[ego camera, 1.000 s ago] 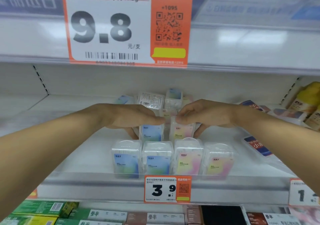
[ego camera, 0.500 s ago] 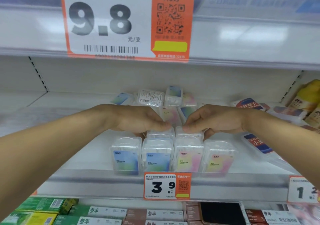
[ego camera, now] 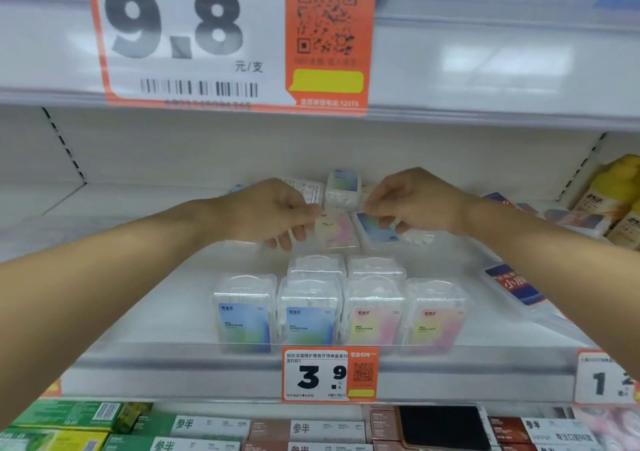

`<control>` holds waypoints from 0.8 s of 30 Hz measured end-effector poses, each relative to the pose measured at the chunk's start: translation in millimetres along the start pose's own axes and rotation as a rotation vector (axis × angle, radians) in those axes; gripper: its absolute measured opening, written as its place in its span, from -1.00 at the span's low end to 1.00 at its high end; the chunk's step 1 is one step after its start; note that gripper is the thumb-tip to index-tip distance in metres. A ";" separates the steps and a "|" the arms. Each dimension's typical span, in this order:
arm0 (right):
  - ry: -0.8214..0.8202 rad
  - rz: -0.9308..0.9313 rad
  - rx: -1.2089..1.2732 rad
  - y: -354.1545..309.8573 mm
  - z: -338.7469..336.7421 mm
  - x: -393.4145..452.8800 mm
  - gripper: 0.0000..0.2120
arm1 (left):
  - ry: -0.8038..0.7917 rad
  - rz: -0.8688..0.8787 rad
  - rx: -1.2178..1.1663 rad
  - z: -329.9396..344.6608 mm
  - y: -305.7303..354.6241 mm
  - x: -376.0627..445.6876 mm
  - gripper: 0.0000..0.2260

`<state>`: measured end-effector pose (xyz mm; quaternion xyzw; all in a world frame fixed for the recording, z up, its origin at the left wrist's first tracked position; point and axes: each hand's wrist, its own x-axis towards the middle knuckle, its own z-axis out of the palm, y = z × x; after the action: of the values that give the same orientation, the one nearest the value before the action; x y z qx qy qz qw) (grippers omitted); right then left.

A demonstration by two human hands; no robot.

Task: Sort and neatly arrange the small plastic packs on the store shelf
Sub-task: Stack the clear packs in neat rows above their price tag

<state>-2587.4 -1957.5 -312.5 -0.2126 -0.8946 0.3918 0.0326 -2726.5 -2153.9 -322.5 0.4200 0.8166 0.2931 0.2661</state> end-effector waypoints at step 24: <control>-0.296 -0.023 -0.913 -28.6 53.8 50.6 -0.25 | 0.400 0.252 0.377 -33.4 -58.8 31.7 -0.50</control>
<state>-2655.5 -1991.1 -334.7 -0.1372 -0.9725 -0.0156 -0.1877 -2796.5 -2163.7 -346.8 0.4937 0.8344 0.2440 -0.0212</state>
